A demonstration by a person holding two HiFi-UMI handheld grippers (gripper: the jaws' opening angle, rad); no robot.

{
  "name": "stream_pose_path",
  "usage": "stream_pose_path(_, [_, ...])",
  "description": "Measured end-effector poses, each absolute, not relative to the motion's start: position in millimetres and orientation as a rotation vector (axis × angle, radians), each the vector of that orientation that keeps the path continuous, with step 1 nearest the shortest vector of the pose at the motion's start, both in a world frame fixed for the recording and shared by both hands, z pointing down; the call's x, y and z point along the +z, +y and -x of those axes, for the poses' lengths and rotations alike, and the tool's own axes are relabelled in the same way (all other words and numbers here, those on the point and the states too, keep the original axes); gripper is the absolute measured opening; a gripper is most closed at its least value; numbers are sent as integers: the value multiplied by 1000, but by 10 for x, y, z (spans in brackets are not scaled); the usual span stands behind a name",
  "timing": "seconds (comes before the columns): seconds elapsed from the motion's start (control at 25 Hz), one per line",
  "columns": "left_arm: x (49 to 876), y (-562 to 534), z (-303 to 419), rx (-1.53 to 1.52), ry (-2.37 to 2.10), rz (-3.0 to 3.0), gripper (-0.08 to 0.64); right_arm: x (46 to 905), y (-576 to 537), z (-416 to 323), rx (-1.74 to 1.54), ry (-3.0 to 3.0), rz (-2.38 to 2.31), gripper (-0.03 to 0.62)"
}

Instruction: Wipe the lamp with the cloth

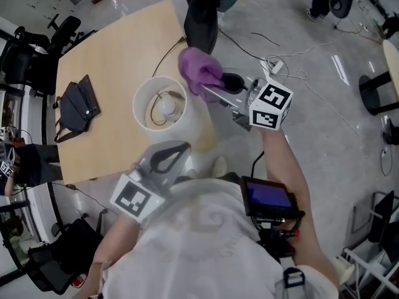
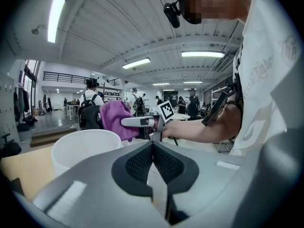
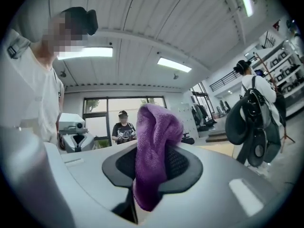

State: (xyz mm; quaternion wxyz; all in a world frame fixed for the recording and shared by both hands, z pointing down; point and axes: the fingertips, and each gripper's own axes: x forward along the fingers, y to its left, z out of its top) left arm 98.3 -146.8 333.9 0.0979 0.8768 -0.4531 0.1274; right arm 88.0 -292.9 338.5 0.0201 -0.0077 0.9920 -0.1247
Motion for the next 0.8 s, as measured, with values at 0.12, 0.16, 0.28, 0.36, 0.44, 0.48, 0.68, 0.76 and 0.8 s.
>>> stream_pose_path(0.12, [3262,-1480,-903,381,-1394,-2589,2,3369,-2886,-673,-332,3122,-88,110])
stream_pose_path(0.16, [3253,-1487,-870,386,-1412,-2585,2,3414,-2876,-606,-340,3136,-116,109])
stream_pose_path(0.28, [3222,-1511,-786,382,-1457,-2570,2,3556,-2899,-483,-450,3135,-168,107])
stream_pose_path(0.36, [3193,-1523,-744,383,-1483,-2558,2,3687,-2952,-461,-516,3155,-163,106])
stream_pose_path(0.44, [3156,-1539,-712,383,-1505,-2542,2,3900,-2998,-450,-540,3227,-147,106])
stream_pose_path(0.48, [3138,-1551,-701,383,-1513,-2535,2,4015,-3024,-447,-553,3262,-139,106])
stream_pose_path(0.68, [3096,-1601,-693,403,-1525,-2514,2,4548,-3141,-465,-705,3354,-98,106])
stream_pose_path(0.76, [3095,-1614,-729,416,-1522,-2512,2,4726,-3167,-502,-769,3372,-89,106])
stream_pose_path(0.8, [3094,-1619,-752,423,-1519,-2512,2,4813,-3176,-524,-795,3384,-83,106])
